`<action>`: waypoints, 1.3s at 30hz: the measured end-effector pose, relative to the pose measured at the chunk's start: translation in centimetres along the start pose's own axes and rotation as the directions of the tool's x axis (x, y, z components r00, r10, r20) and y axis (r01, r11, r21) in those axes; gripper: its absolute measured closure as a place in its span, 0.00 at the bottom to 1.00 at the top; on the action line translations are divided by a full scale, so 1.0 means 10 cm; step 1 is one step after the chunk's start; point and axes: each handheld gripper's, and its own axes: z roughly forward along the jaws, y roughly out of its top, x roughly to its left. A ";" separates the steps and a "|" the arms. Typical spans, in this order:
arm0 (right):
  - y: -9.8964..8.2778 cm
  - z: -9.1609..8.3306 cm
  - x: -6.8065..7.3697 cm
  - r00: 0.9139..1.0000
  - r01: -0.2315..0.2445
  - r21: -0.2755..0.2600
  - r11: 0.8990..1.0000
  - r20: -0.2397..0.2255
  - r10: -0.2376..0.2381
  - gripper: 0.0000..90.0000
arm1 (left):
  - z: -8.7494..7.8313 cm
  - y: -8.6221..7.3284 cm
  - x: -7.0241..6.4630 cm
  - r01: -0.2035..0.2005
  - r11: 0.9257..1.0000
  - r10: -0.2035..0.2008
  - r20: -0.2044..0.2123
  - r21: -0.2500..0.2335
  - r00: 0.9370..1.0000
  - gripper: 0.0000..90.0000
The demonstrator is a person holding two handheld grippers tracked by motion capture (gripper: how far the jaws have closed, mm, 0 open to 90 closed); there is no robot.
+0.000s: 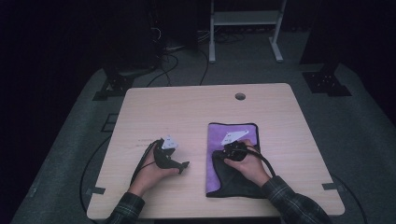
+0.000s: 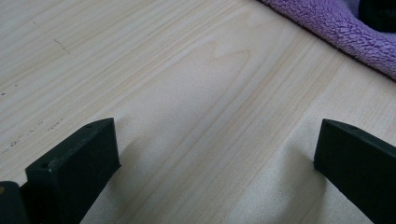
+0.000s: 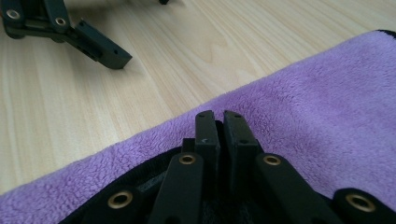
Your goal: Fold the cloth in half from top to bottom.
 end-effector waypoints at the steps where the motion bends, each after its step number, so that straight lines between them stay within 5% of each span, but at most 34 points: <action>1: 0.01 -0.02 0.00 1.000 -0.008 -0.002 1.000 -0.007 0.008 0.94 | 0.00 0.00 0.00 -0.001 1.000 0.001 0.000 0.000 1.000 0.00; 16: -0.14 -0.55 -0.05 0.998 -0.070 -0.070 0.995 -0.013 0.069 0.94 | 0.00 0.00 0.00 -0.001 1.000 0.001 0.000 0.002 1.000 0.00; 25: -0.43 -0.95 0.05 0.996 -0.082 -0.081 0.993 0.021 0.084 0.94 | 0.00 0.00 0.00 -0.001 1.000 0.001 0.001 0.002 1.000 0.00; 39: -0.88 -1.32 0.21 0.993 -0.113 -0.055 0.992 0.036 0.115 0.94 | 0.00 0.00 0.00 0.004 1.000 -0.004 0.000 -0.002 1.000 0.00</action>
